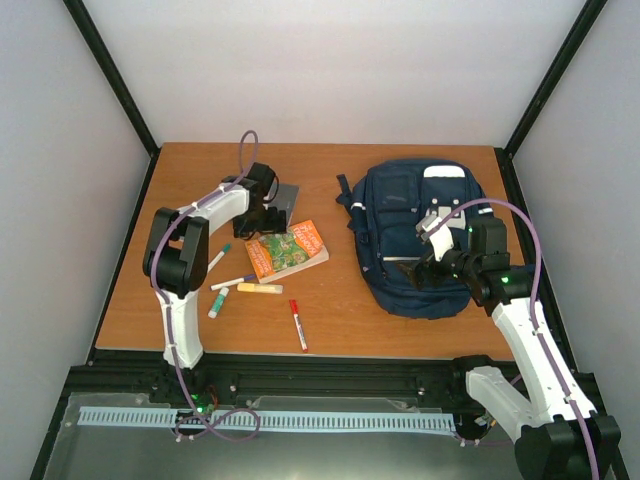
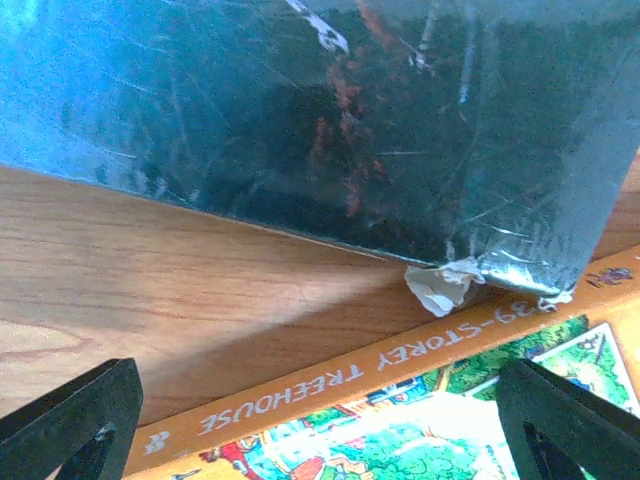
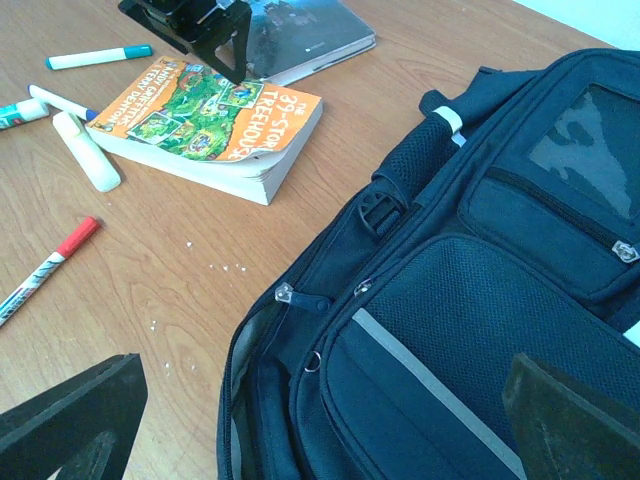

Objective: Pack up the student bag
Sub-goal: Move the book to the center of the board.

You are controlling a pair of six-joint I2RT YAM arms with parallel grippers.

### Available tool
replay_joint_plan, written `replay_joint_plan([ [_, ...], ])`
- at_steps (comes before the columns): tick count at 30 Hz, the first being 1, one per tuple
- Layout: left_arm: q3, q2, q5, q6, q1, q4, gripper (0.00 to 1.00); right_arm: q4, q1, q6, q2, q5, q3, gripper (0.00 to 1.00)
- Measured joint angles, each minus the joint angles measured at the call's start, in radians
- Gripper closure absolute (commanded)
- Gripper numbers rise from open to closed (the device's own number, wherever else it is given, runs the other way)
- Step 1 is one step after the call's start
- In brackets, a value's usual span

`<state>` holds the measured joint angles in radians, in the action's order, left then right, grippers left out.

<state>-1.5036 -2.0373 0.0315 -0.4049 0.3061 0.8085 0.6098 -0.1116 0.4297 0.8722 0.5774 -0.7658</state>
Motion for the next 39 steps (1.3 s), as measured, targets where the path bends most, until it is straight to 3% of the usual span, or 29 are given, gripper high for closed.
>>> replay_joint_plan([
  [14,0.097,0.065,-0.132,0.023,0.039,0.009,0.01,0.001,0.0,0.011,0.0,0.007,0.0,0.0],
  [34,0.261,0.162,-0.237,-0.008,0.246,-0.033,0.04,0.008,0.0,0.018,0.002,0.011,0.0,0.0],
  [39,0.274,0.198,-0.225,-0.034,0.313,-0.034,0.0,0.008,0.0,0.018,0.015,0.011,0.0,0.0],
])
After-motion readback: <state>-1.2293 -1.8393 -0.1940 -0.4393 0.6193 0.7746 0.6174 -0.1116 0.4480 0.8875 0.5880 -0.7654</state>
